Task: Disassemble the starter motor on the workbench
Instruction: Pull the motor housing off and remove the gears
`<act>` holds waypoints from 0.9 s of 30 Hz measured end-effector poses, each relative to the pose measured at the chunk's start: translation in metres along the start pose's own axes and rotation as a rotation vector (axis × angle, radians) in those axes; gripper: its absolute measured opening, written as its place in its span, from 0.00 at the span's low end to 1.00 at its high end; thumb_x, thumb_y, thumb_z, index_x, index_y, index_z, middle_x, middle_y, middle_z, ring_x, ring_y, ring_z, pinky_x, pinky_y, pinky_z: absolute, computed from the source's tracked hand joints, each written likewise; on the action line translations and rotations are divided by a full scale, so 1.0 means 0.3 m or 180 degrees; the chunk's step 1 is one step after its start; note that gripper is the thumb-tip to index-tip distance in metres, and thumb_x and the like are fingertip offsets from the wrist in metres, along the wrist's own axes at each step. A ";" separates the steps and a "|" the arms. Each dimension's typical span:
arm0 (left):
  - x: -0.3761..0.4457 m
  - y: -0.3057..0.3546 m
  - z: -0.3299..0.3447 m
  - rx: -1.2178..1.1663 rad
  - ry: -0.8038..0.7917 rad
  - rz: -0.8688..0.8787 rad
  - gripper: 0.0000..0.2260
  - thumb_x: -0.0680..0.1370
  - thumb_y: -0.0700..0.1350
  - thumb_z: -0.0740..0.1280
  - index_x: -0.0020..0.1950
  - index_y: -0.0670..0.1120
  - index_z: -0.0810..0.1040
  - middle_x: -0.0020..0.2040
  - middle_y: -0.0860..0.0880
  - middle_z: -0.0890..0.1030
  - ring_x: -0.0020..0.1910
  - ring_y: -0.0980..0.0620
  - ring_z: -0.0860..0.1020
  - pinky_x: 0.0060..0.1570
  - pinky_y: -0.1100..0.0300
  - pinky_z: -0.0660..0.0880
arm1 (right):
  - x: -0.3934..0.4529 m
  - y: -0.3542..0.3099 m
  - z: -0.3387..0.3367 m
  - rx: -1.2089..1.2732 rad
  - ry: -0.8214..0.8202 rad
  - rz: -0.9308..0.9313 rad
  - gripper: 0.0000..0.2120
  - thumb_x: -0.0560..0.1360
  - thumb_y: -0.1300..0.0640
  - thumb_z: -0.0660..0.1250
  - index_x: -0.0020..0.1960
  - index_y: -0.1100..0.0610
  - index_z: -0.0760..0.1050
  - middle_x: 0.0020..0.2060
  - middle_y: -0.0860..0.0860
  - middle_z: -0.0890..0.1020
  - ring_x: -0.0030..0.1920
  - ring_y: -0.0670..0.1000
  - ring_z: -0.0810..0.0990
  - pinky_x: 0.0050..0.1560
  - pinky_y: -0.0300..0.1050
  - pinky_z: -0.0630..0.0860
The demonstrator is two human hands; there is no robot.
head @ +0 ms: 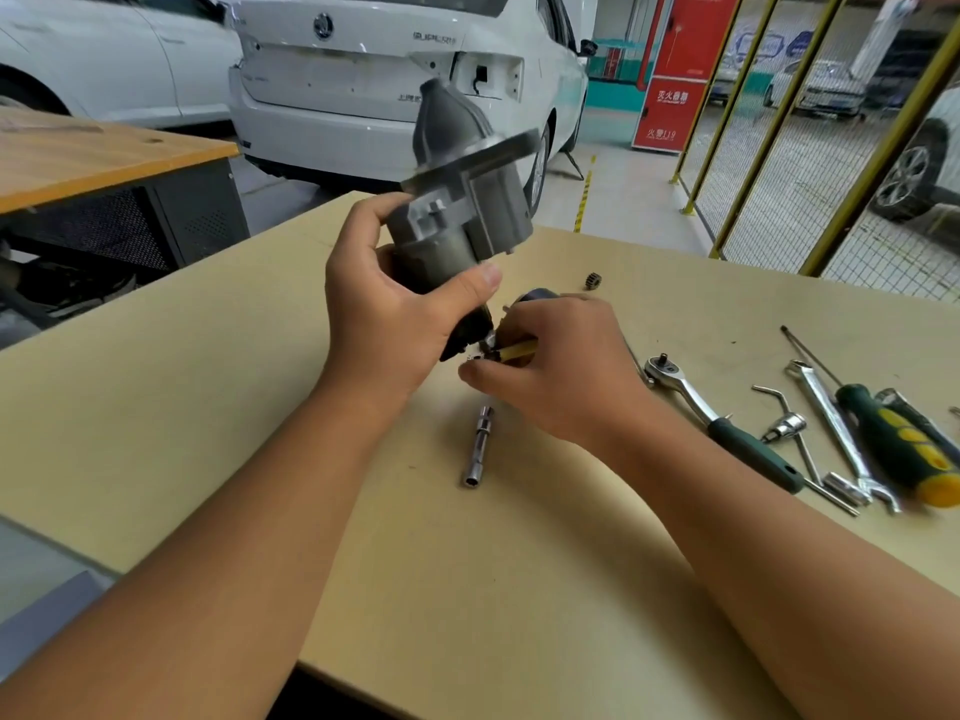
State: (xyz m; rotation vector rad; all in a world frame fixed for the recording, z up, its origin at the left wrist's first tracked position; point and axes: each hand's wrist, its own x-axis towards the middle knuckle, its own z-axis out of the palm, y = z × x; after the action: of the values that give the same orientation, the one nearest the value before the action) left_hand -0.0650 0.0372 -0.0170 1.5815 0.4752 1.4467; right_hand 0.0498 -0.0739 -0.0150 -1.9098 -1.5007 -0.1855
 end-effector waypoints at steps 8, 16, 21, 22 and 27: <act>0.050 -0.054 -0.096 0.0280 0.0194 -0.0421 0.26 0.62 0.48 0.83 0.54 0.61 0.75 0.48 0.51 0.84 0.43 0.57 0.85 0.34 0.61 0.82 | -0.015 0.028 0.002 -0.0674 -0.0051 -0.0345 0.17 0.70 0.41 0.63 0.48 0.49 0.83 0.44 0.44 0.82 0.54 0.50 0.76 0.63 0.52 0.67; 0.078 -0.138 -0.097 0.0100 0.0374 -0.1458 0.25 0.64 0.42 0.85 0.53 0.52 0.75 0.49 0.48 0.85 0.37 0.55 0.86 0.32 0.55 0.82 | 0.014 0.133 -0.026 -0.0477 0.0131 0.0078 0.24 0.67 0.44 0.77 0.60 0.49 0.76 0.59 0.48 0.76 0.61 0.54 0.71 0.55 0.44 0.65; 0.099 -0.150 -0.115 0.0469 0.0366 -0.1617 0.21 0.63 0.51 0.82 0.51 0.53 0.79 0.48 0.50 0.85 0.42 0.49 0.86 0.34 0.55 0.82 | 0.022 0.190 -0.032 -0.0295 0.0409 0.0306 0.29 0.70 0.53 0.77 0.67 0.48 0.70 0.58 0.51 0.77 0.55 0.54 0.74 0.50 0.43 0.67; 0.103 -0.146 -0.122 0.0685 0.0317 -0.1577 0.20 0.62 0.53 0.80 0.50 0.54 0.79 0.47 0.50 0.84 0.42 0.49 0.85 0.33 0.55 0.81 | 0.020 0.198 -0.035 -0.0223 0.0446 0.0371 0.30 0.70 0.52 0.77 0.68 0.47 0.68 0.57 0.51 0.77 0.53 0.52 0.73 0.50 0.43 0.66; 0.110 -0.141 -0.148 0.1564 0.0192 -0.1359 0.17 0.63 0.59 0.77 0.45 0.53 0.78 0.42 0.55 0.81 0.39 0.56 0.79 0.31 0.62 0.71 | 0.020 0.221 -0.027 0.0107 0.0573 0.0748 0.42 0.64 0.53 0.81 0.70 0.41 0.62 0.53 0.48 0.75 0.51 0.52 0.73 0.48 0.44 0.67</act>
State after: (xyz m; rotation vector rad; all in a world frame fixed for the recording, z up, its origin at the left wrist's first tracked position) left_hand -0.0862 0.1006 -0.0368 1.6730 1.1972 1.0972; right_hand 0.1138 -0.0800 -0.0340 -1.9679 -1.1452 -0.2175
